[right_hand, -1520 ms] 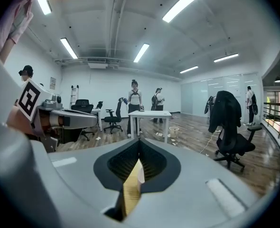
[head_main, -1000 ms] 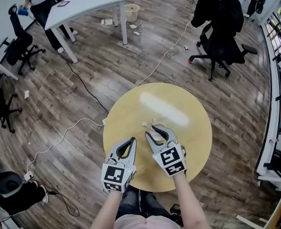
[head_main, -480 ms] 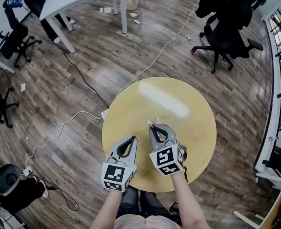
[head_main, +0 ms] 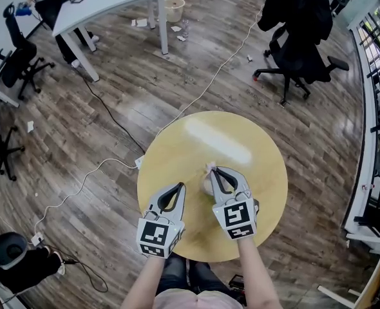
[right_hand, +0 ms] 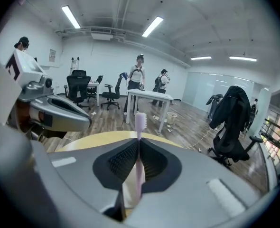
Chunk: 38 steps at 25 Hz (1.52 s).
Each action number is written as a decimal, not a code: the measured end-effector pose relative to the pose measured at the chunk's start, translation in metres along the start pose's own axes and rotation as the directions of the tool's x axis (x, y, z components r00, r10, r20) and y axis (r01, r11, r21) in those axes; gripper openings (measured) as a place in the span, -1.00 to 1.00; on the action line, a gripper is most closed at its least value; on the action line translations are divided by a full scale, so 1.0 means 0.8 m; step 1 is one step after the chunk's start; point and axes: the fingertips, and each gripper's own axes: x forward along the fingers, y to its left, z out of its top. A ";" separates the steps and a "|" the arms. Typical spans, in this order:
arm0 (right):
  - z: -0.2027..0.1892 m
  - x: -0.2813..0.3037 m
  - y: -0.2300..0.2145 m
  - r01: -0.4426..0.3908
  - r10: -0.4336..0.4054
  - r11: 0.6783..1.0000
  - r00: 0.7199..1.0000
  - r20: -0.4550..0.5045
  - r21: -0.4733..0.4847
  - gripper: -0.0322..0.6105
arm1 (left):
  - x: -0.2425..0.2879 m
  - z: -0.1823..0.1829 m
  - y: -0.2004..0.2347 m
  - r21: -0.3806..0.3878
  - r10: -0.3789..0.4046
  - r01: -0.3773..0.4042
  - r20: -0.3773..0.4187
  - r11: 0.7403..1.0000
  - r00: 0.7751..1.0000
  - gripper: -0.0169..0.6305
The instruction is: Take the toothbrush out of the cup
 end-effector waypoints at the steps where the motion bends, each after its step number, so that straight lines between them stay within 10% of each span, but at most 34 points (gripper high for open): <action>1: 0.008 -0.007 -0.005 0.008 -0.008 1.000 1.000 0.023 0.027 -0.84 | -0.002 0.007 -0.002 0.007 -0.001 0.001 0.010 1.000 1.000 -0.96; 19: 0.119 -0.198 -0.018 0.011 -0.098 0.974 0.921 0.378 0.227 -0.84 | -0.105 0.153 -0.083 0.155 -0.079 0.036 0.278 0.987 0.957 -0.96; 38: 0.103 -0.299 0.010 0.054 -0.175 0.959 0.886 0.429 0.279 -0.84 | -0.189 0.192 -0.132 0.249 -0.108 -0.003 0.430 0.969 0.896 -0.96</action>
